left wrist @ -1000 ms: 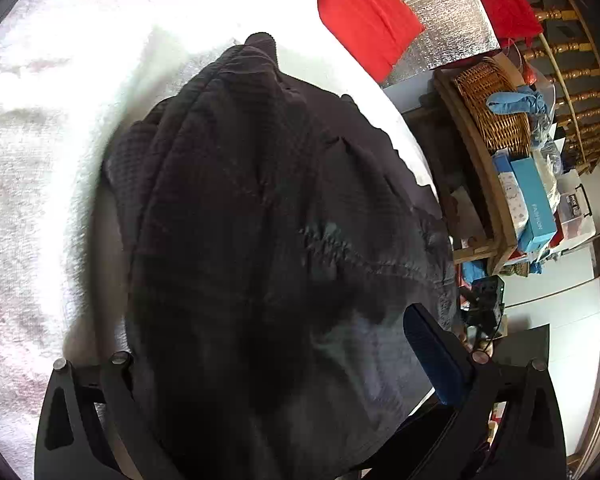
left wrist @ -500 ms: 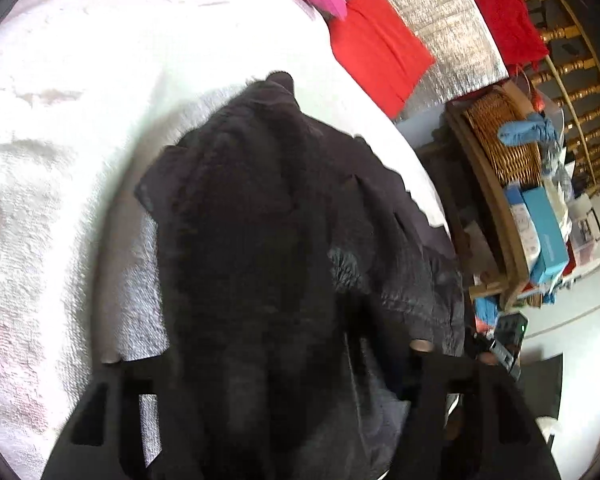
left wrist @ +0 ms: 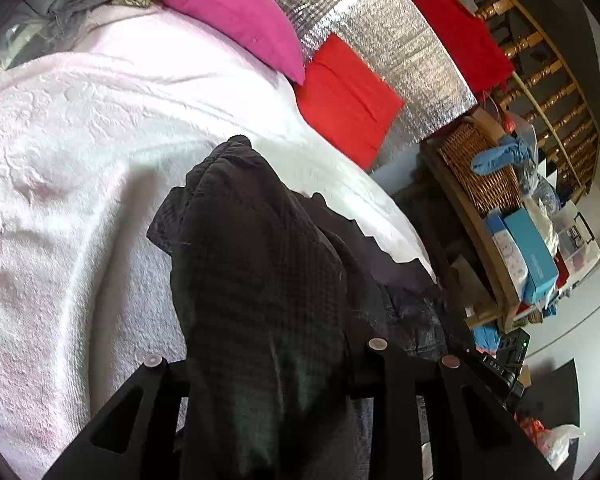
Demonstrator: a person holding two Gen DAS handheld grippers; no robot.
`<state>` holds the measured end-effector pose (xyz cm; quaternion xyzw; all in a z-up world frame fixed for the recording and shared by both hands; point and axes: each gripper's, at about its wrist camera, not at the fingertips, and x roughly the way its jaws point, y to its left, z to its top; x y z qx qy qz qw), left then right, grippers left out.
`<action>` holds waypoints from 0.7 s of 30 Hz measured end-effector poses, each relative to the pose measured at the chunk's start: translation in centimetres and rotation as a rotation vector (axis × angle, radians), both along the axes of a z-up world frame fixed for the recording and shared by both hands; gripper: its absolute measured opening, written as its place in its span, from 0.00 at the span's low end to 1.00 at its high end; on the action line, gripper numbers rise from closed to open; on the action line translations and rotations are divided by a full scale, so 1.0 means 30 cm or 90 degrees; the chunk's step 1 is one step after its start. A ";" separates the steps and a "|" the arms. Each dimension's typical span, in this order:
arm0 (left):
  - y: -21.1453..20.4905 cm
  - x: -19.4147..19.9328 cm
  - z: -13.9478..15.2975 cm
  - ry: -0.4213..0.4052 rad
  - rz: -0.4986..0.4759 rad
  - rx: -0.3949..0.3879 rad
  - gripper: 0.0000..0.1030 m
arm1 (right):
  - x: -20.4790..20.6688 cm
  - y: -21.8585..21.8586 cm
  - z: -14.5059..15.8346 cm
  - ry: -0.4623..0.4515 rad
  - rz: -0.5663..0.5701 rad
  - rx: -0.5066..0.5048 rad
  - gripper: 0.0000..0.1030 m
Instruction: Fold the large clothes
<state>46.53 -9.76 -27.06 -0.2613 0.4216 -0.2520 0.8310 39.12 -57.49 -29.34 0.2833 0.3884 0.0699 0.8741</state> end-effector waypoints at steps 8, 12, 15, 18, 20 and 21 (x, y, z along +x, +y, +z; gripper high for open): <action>0.054 0.054 -0.153 0.128 0.038 0.077 0.56 | 0.023 -0.032 -0.097 0.038 -0.010 0.010 0.44; 0.077 0.046 -0.161 0.152 0.052 0.099 0.72 | -0.006 -0.046 -0.090 0.059 -0.015 0.027 0.53; 0.109 0.018 -0.141 0.157 0.063 0.105 0.72 | -0.046 -0.062 -0.068 0.062 -0.030 0.034 0.64; 0.117 -0.022 -0.108 0.137 0.070 0.122 0.73 | -0.096 -0.070 -0.032 0.050 -0.036 0.019 0.72; 0.112 -0.058 -0.089 0.122 0.071 0.157 0.79 | -0.126 -0.077 -0.024 0.054 -0.025 0.015 0.72; 0.110 -0.068 -0.078 0.117 0.066 0.166 0.79 | -0.142 -0.082 -0.028 0.061 -0.020 0.015 0.72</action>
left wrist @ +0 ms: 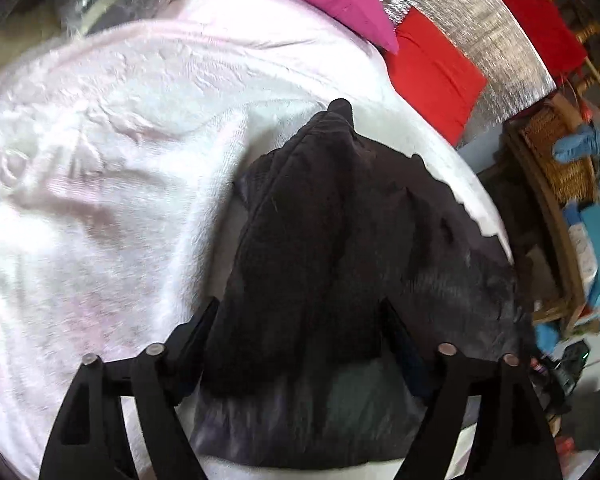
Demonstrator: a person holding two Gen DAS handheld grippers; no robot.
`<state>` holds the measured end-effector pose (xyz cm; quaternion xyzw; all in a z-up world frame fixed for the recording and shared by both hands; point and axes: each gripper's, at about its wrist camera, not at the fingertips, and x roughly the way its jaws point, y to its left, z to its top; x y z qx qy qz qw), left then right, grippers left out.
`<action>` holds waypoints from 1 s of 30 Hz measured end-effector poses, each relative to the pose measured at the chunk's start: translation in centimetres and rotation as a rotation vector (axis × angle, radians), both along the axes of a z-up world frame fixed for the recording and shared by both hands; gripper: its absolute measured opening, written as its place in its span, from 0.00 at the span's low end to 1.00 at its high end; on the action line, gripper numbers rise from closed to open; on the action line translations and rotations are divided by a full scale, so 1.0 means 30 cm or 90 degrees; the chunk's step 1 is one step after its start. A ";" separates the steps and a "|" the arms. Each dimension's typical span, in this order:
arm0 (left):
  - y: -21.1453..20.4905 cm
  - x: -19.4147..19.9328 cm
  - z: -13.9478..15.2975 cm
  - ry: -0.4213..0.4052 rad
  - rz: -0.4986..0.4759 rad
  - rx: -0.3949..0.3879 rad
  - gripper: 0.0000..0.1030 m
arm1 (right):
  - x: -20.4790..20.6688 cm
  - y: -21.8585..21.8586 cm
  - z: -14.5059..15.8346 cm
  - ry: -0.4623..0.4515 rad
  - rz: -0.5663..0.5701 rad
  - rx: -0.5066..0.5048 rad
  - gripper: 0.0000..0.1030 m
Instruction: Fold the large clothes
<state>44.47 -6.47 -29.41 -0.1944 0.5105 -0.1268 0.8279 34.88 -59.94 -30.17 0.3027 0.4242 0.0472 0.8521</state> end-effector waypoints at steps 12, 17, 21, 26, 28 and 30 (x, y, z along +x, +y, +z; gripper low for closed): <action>0.022 -0.063 -0.065 0.007 -0.007 0.024 0.78 | -0.084 0.054 0.027 -0.059 0.021 -0.024 0.58; -0.004 -0.059 -0.076 0.015 -0.005 0.031 0.81 | -0.038 0.035 -0.083 0.040 0.012 -0.019 0.58; -0.016 -0.055 -0.067 0.013 0.009 0.035 0.82 | -0.040 0.010 -0.098 0.048 0.006 0.010 0.65; -0.038 -0.111 0.007 -0.037 0.036 0.105 0.81 | -0.086 0.019 -0.012 0.029 -0.020 -0.063 0.66; -0.036 -0.145 0.066 -0.088 0.051 0.147 0.81 | -0.120 0.026 0.041 0.002 -0.046 -0.118 0.67; -0.016 -0.181 0.126 -0.149 0.083 0.157 0.81 | -0.153 0.020 0.094 -0.033 -0.089 -0.153 0.68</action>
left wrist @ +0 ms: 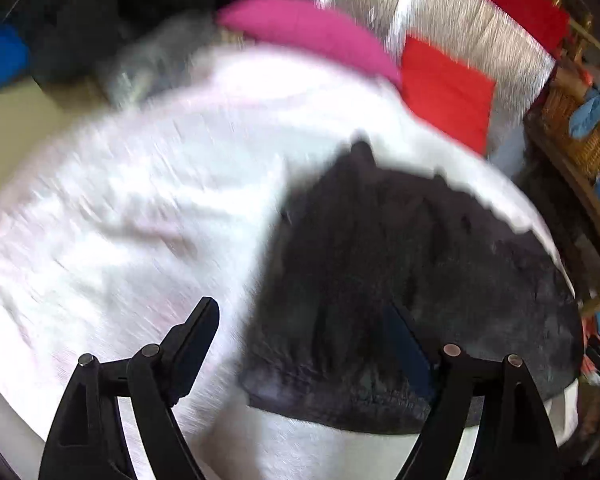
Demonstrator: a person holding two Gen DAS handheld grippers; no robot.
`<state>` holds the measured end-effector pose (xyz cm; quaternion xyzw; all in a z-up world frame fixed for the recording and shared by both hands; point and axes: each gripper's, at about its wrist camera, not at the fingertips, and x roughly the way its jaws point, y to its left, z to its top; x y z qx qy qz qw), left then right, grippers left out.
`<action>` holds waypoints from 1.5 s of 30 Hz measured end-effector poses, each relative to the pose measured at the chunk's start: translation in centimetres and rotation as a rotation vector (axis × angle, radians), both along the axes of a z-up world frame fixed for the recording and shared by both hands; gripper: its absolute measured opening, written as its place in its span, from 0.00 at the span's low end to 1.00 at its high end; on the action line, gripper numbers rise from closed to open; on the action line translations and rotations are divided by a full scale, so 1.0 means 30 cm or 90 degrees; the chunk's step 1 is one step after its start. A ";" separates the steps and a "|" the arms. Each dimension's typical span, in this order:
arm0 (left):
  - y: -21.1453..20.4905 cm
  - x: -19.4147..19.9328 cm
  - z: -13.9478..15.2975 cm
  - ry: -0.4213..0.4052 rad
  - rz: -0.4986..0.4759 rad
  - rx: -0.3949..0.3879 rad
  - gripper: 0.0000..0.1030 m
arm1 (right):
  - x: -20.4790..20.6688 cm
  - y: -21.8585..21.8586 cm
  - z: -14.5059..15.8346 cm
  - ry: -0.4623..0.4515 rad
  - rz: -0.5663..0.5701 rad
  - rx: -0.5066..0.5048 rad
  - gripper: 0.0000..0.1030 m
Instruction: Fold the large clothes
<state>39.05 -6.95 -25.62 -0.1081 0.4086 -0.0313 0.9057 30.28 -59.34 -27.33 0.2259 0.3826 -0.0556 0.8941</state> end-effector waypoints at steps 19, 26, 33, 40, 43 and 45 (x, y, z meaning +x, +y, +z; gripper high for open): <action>-0.337 0.045 -0.083 0.028 -0.165 0.189 0.86 | 0.174 0.206 -0.068 0.037 0.134 0.101 0.60; -0.358 0.067 -0.027 -0.030 -0.116 0.229 0.86 | 0.209 0.160 0.030 -0.051 0.058 0.041 0.61; -0.308 0.183 -0.122 0.040 -0.042 0.291 0.87 | 0.337 0.105 -0.094 0.041 0.004 0.035 0.62; -0.320 0.163 -0.110 0.014 -0.050 0.315 0.87 | 0.257 0.148 -0.019 -0.002 0.028 0.015 0.62; -0.326 0.149 -0.102 0.002 -0.056 0.324 0.87 | 0.186 0.194 0.033 -0.048 0.071 0.011 0.62; -0.333 0.140 -0.099 -0.001 -0.055 0.328 0.87 | 0.164 0.251 0.062 -0.072 0.110 -0.010 0.62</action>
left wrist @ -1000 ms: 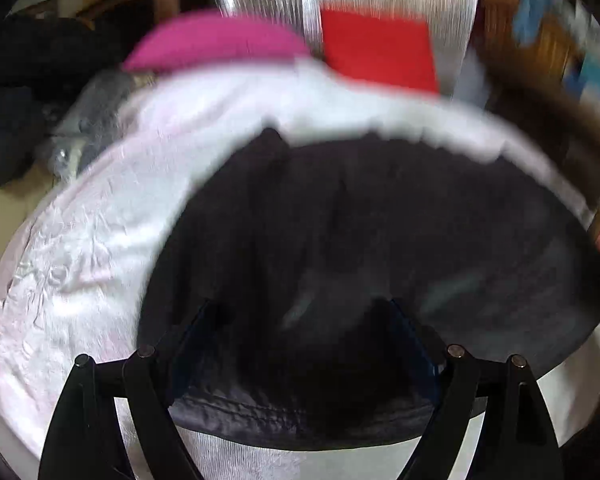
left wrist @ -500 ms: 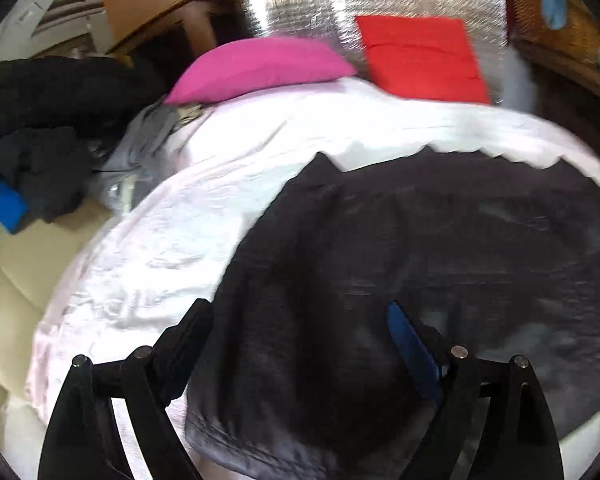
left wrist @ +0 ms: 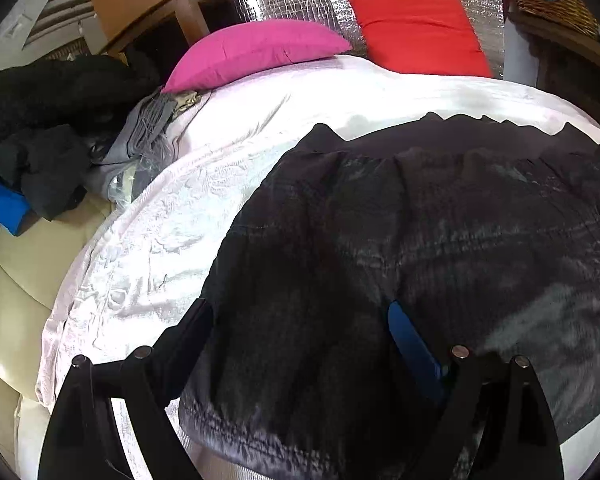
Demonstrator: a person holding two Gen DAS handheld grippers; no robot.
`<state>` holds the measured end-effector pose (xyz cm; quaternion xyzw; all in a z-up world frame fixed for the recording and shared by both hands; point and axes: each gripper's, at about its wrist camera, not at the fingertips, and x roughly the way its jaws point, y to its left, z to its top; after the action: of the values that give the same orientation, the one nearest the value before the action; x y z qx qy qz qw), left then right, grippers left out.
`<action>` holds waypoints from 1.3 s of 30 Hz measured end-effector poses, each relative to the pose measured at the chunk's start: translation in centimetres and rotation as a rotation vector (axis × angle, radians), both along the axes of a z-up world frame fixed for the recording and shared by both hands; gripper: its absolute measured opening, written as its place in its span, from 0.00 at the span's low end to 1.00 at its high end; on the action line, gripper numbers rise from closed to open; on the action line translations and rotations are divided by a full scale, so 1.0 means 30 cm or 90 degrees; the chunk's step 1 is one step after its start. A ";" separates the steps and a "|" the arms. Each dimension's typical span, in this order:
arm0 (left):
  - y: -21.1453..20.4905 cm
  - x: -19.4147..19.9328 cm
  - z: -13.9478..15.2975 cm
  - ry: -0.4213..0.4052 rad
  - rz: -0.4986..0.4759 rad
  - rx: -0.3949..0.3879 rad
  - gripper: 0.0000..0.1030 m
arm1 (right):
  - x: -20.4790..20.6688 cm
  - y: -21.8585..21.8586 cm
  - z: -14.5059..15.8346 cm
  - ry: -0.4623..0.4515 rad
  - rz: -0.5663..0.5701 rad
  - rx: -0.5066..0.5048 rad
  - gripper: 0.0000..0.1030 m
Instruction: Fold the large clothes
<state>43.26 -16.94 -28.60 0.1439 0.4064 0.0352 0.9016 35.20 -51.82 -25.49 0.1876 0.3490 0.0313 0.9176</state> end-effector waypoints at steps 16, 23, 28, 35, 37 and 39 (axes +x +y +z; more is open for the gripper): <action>-0.025 -0.030 -0.011 -0.007 -0.016 0.008 0.87 | 0.168 0.088 -0.039 0.045 0.004 -0.028 0.66; -0.022 -0.037 -0.013 -0.013 -0.031 0.020 0.87 | 0.294 0.053 -0.174 0.130 -0.037 -0.023 0.70; -0.015 -0.048 -0.003 -0.015 -0.032 0.021 0.87 | 0.245 0.070 -0.129 0.108 -0.039 -0.026 0.71; -0.018 -0.165 0.111 -0.078 -0.013 0.003 0.87 | -0.023 0.107 0.034 -0.010 -0.051 -0.047 0.72; -0.028 -0.229 0.174 -0.114 -0.003 0.007 0.87 | -0.112 0.120 0.072 -0.027 -0.065 -0.055 0.75; -0.036 -0.305 0.238 -0.144 -0.002 -0.001 0.87 | -0.209 0.132 0.105 -0.043 -0.082 -0.061 0.75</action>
<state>34.11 -18.01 -21.46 0.1390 0.3021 0.0497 0.9418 28.94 -47.85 -22.34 0.1640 0.3065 -0.0381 0.9369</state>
